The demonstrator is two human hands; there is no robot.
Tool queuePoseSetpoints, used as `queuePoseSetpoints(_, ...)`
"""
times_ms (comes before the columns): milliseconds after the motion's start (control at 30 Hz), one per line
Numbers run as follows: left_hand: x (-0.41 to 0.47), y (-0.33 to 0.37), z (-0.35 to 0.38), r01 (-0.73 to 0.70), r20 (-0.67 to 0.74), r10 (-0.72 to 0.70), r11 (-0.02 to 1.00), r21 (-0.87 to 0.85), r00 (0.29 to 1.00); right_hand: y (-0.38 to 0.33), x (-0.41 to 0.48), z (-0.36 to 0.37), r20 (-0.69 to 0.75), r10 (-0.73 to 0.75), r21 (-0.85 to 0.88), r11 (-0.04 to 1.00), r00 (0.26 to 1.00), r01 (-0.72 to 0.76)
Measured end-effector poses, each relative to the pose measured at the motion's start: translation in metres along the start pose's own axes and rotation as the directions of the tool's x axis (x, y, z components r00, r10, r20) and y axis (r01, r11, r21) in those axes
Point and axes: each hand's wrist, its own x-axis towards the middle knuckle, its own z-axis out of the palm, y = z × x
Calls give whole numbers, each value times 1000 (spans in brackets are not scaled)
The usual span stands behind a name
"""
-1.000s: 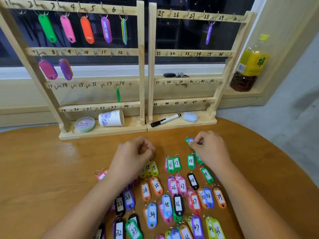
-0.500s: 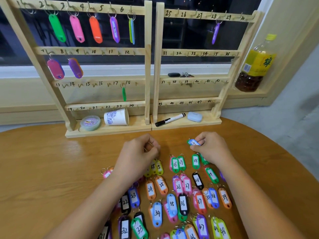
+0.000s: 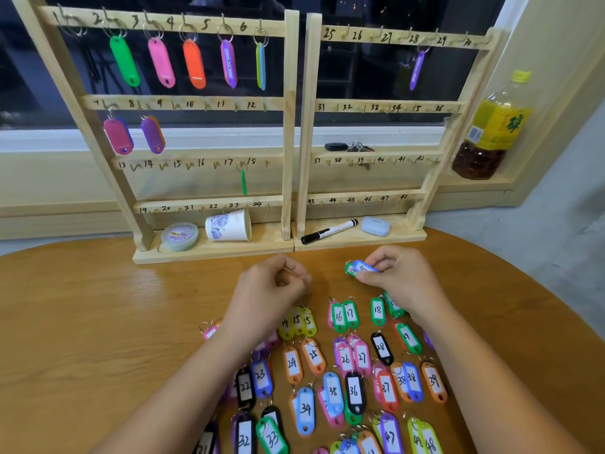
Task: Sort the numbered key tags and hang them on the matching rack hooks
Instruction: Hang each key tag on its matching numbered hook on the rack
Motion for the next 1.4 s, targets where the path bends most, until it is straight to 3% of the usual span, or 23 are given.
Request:
queuePoseSetpoints(133,-2,12,-4,92,46,-83,957,-275,996,-33,-22,11,159,-27,358,933,987,-32)
queuePoseSetpoints(300,-7,24,-20,8,-75,-44,901,-433,996,-62,-41,35,251,-112,474,880,962,-21)
queuePoseSetpoints(400,-8,24,-34,-34,-135,-28,897,-441,990,-78,-49,45,247,-177,490,871,953,35)
queuePoseSetpoints(633,-11,21,-73,-50,-174,-23,912,-406,984,-109,-54,75,127,-340,364,890,932,276)
queuePoseSetpoints(900,-6,24,-129,-114,-378,-7,948,-298,926,-162,-37,100,115,-471,395,830,875,394)
queuePoseSetpoints(1133,18,42,-182,-166,-362,104,975,-144,926,-233,10,115,-94,-523,324,788,847,523)
queuePoseSetpoints(1300,43,51,-206,-203,-395,159,977,-73,905,-276,26,118,-218,-653,107,722,725,683)
queuePoseSetpoints(1400,53,64,-214,-239,-456,188,969,-57,870,-289,32,122,-234,-665,55,719,709,693)
